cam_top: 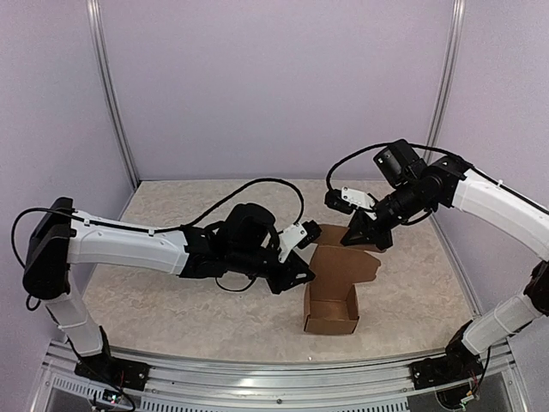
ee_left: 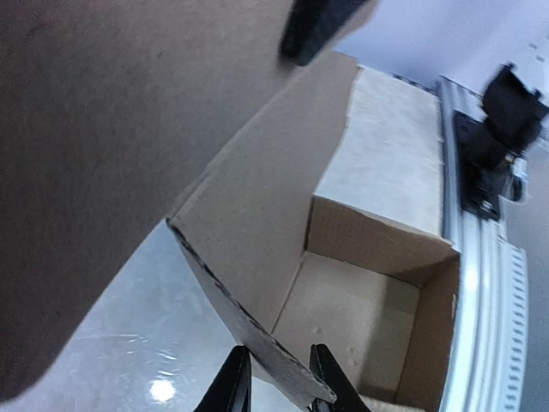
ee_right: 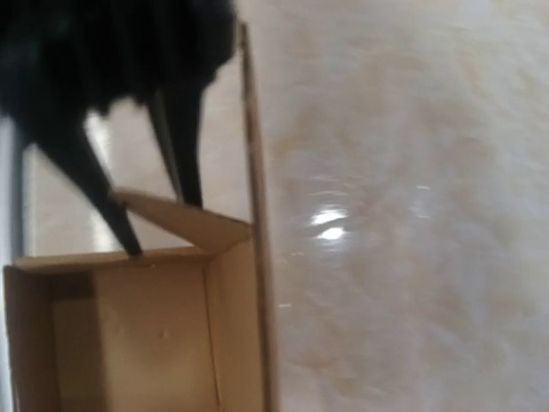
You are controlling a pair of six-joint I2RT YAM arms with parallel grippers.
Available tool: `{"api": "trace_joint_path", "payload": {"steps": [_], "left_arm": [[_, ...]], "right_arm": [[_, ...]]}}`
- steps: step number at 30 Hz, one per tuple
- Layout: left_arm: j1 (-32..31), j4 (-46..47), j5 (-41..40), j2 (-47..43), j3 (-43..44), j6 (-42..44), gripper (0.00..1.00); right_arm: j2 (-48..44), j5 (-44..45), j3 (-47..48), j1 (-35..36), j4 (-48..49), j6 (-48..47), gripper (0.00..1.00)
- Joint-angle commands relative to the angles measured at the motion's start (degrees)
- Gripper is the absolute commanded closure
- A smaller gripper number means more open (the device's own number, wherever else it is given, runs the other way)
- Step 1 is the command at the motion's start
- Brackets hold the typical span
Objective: Fold the paper box
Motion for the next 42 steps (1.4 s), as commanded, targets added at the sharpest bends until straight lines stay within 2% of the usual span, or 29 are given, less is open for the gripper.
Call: {"api": "trace_joint_path", "payload": {"steps": [1,5,7,12,14,16,20,23,25,28,31,33,38,42], "left_arm": [[-3.79,5.09,-29.27,1.58,3.11,-9.61,0.78],[-5.02,10.36,-31.71,2.73,1.83,-12.88,0.79],[-5.13,10.13,-30.92,3.03,2.02,-11.95,0.76],[-6.81,1.73,-23.65,-3.10,0.46,-0.66,0.40],[-7.13,-4.32,-15.46,-7.44,-2.29,3.19,0.32],[-6.98,-7.56,-9.69,-13.94,-6.41,5.63,0.31],[-0.56,-10.52,-3.19,-26.44,-13.43,6.30,0.32],[7.63,-7.32,3.35,-33.77,-18.06,6.27,0.39],[12.25,-3.77,9.61,-35.56,-19.97,6.36,0.43],[15.30,-1.88,15.79,-33.04,-18.83,7.57,0.42],[15.44,-2.42,20.53,-27.04,-14.57,9.60,0.40],[14.43,-2.60,23.55,-21.98,-11.77,9.60,0.39],[10.52,-0.82,25.24,-15.16,-8.62,10.10,0.38],[9.65,2.67,28.21,-11.36,-7.78,8.43,0.46]], "right_arm": [[2.11,1.61,0.01,-0.52,7.58,5.23,1.00],[2.98,2.35,0.47,-1.30,7.91,5.51,1.00],[2.77,2.78,0.35,-1.50,7.84,5.03,1.00],[-0.11,1.48,-1.27,-1.62,6.88,0.34,1.00],[-1.52,0.24,-2.68,-1.62,6.98,-1.87,1.00],[-2.34,-1.49,-3.56,-1.53,6.75,-3.48,1.00],[-2.49,-6.11,-3.49,-1.01,5.18,-6.03,1.00],[-2.74,-8.51,-2.90,0.31,3.59,-8.09,1.00],[-2.86,-9.23,-2.33,1.45,2.35,-9.17,1.00],[-2.61,-10.18,-1.23,2.68,0.46,-10.37,1.00],[-2.09,-10.65,-0.27,3.29,-1.01,-10.86,1.00],[-1.90,-10.64,0.04,3.46,-1.21,-10.74,1.00],[-1.42,-11.28,0.03,3.65,-0.74,-10.13,1.00],[-0.89,-11.82,0.21,3.66,-0.65,-9.91,1.00]]}}
